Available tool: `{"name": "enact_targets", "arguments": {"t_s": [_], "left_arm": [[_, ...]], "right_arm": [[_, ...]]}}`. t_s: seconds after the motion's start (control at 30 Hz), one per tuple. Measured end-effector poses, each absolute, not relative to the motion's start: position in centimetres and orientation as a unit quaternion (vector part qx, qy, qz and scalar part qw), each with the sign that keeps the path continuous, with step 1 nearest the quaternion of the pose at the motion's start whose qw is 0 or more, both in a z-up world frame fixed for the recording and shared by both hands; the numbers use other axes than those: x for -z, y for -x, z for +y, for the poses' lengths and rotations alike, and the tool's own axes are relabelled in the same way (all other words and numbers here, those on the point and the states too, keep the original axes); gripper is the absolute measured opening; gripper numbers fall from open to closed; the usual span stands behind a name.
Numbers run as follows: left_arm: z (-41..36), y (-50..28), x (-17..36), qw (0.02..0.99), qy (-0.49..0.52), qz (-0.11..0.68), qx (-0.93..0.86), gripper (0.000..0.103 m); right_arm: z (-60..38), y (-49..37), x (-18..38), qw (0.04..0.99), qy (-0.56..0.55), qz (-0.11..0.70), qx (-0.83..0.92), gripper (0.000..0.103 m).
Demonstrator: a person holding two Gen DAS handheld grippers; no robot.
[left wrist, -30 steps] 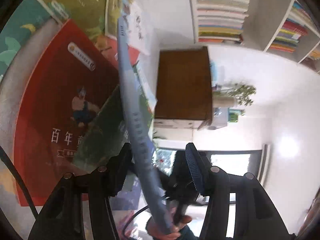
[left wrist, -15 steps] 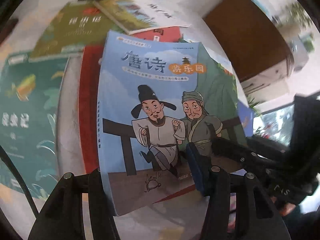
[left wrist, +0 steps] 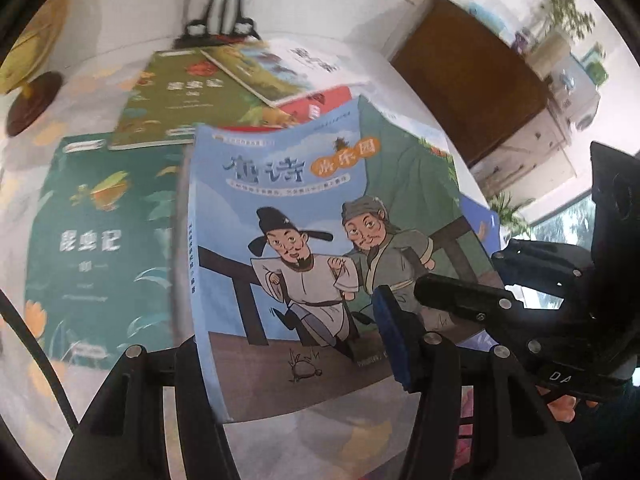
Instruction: Organize books
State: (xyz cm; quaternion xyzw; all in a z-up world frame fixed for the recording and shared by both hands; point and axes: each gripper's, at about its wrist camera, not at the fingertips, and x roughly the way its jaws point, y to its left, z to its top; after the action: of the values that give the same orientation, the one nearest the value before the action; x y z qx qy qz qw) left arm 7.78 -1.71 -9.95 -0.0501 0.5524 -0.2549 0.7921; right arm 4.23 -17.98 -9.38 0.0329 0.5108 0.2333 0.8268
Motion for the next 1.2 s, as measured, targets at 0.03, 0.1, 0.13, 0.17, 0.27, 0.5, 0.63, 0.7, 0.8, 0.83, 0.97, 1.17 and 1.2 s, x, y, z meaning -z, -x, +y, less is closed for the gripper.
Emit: {"name": "enact_targets", "arguments": {"t_s": [0.03,0.1,0.13,0.17,0.27,0.5,0.63,0.7,0.8,0.83,0.97,1.17,1.2], "left_arm": [[-0.8,-7.6,9.7,0.795,0.056,0.55,0.251,0.053],[1.5,-7.2,9.0,0.801,0.061,0.545,0.241,0.053],[2.3,-7.1,8.7,0.803,0.063,0.543,0.237,0.053],[3.5,-6.9,8.3,0.808,0.066,0.538,0.23,0.053],[7.5,-7.0,7.0,0.82,0.077,0.527,0.212,0.053],[19.3,-7.8,3.9,0.851,0.097,0.49,0.164,0.053],[24.6,-8.8,3.5,0.861,0.094,0.48,0.14,0.053],[27.3,-9.4,3.8,0.864,0.097,0.477,0.13,0.053],[30.9,-10.3,4.6,0.864,0.101,0.479,0.117,0.053],[31.8,-10.7,4.9,0.863,0.102,0.481,0.113,0.053],[34.7,-11.6,6.3,0.862,0.11,0.483,0.11,0.053],[37.5,-12.7,9.4,0.849,0.138,0.496,0.119,0.053],[37.7,-12.9,10.1,0.846,0.139,0.501,0.119,0.053]], "right_arm": [[-17.3,-4.2,9.1,0.827,-0.031,0.509,-0.238,0.02],[-15.8,-4.2,8.4,0.827,-0.024,0.503,-0.249,0.02],[-14.8,-4.3,8.0,0.828,-0.02,0.5,-0.254,0.02],[-13.5,-4.5,7.6,0.828,-0.016,0.495,-0.262,0.02],[-9.9,-5.0,6.5,0.829,-0.004,0.485,-0.279,0.02],[0.8,-7.3,4.3,0.826,0.004,0.459,-0.327,0.02],[6.7,-9.0,4.0,0.824,0.008,0.448,-0.347,0.021],[9.7,-10.0,4.1,0.821,0.007,0.448,-0.355,0.021],[13.4,-11.7,5.1,0.814,0.005,0.454,-0.363,0.022],[14.4,-12.3,5.5,0.811,0.003,0.457,-0.365,0.022],[17.9,-13.9,7.2,0.802,-0.008,0.471,-0.368,0.022],[20.6,-15.7,9.7,0.79,-0.023,0.499,-0.356,0.023],[20.6,-15.8,10.1,0.788,-0.023,0.503,-0.354,0.023]]}}
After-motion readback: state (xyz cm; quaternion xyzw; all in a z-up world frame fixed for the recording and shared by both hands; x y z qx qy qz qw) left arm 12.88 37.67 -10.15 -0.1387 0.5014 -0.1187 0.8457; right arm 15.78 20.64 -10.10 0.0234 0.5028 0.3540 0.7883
